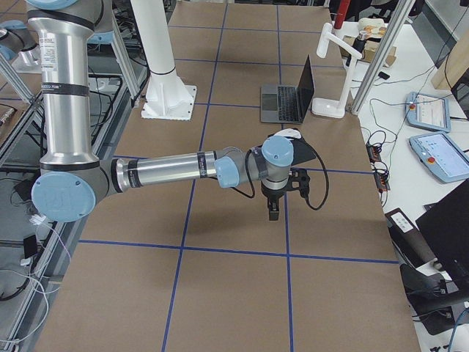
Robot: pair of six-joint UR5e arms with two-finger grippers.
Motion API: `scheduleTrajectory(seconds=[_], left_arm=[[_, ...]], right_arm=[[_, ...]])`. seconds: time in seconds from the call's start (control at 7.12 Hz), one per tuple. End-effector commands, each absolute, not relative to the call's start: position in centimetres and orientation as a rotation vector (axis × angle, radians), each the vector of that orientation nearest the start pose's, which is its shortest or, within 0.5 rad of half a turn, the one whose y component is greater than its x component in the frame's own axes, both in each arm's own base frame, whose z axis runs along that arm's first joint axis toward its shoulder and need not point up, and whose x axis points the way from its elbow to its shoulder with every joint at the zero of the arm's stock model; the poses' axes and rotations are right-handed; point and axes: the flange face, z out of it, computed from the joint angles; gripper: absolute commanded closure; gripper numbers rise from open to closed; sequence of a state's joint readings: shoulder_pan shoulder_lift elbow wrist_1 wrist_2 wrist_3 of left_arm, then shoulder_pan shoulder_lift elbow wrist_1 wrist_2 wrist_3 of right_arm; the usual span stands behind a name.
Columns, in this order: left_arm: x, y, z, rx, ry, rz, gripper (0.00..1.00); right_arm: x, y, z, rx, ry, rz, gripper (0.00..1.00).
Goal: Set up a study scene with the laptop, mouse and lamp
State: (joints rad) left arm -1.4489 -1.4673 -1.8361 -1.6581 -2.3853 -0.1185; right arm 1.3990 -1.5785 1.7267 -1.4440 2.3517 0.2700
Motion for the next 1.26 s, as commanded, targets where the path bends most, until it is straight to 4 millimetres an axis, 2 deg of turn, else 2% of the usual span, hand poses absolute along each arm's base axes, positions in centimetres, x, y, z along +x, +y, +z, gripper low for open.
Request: scheduleTrajectory(seconds=[0.0, 1.12], left_arm=[[-0.4, -46.1, 56.3, 0.138, 0.833, 0.107, 0.00], [-0.3, -47.2, 56.1, 0.146, 0.833, 0.114, 0.00]], right_arm=[[-2.3, -50.3, 57.2, 0.081, -0.816, -0.014, 0.01], [-2.8, -50.7, 56.5, 0.083, -0.848, -0.028, 0.01]])
